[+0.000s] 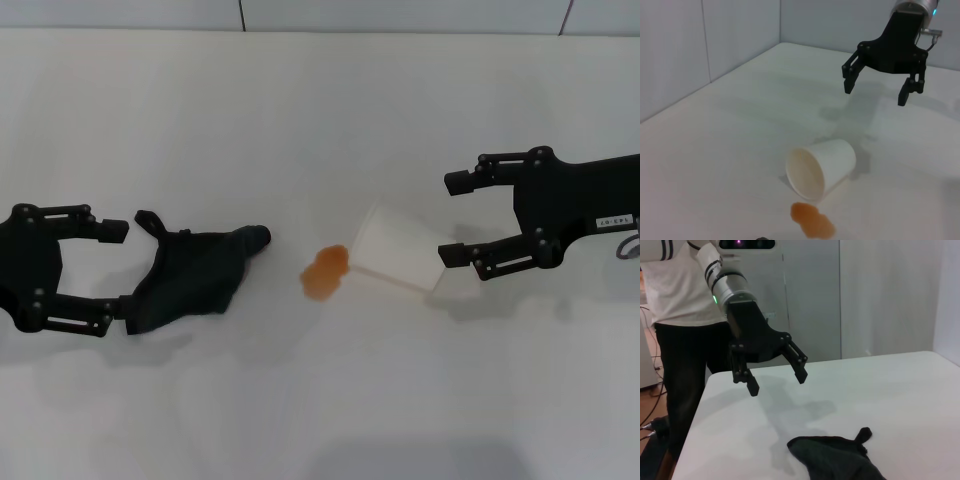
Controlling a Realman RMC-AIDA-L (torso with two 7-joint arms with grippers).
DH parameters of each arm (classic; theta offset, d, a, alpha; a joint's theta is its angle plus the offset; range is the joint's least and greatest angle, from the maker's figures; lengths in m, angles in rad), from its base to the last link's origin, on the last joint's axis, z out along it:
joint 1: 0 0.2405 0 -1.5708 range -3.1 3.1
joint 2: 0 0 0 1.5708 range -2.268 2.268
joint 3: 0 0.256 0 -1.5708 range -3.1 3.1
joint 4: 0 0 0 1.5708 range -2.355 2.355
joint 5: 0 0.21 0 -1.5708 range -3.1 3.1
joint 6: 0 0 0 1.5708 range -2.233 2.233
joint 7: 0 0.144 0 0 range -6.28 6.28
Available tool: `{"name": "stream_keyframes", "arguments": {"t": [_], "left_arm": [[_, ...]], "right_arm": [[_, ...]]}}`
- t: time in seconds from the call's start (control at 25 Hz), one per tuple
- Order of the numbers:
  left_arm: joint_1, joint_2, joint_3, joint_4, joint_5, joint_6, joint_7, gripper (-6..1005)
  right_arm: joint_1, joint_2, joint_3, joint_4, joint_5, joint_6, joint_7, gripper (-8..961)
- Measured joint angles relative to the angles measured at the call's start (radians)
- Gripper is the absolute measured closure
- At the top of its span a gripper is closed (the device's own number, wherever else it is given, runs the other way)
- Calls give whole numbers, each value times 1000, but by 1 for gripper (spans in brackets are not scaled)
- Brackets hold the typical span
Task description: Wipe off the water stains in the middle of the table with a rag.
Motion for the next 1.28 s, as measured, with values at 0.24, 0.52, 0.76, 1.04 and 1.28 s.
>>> {"name": "stream_keyframes", "arguments": {"t": [0.24,0.52,0.76,1.04,1.28], "left_arm": [[-3,-2,1,0,-1,-3,0,112],[-3,-7,1,0,0,-6,1,111],[-5,-7,1,0,1,-1,2,112],[-11,-7,15,0,2,2,1,111],[-12,-6,31,4,3,2,-5,111]], "right_arm": [[3,1,-9,2,-4,17,2,115],[7,2,-12,3,-6,28,8,117],[7,1,-15,1,-8,49,34,118],[37,1,-95,-41,-73,110,168,121],[79,2,-228,-142,-214,188,398,122]]}}
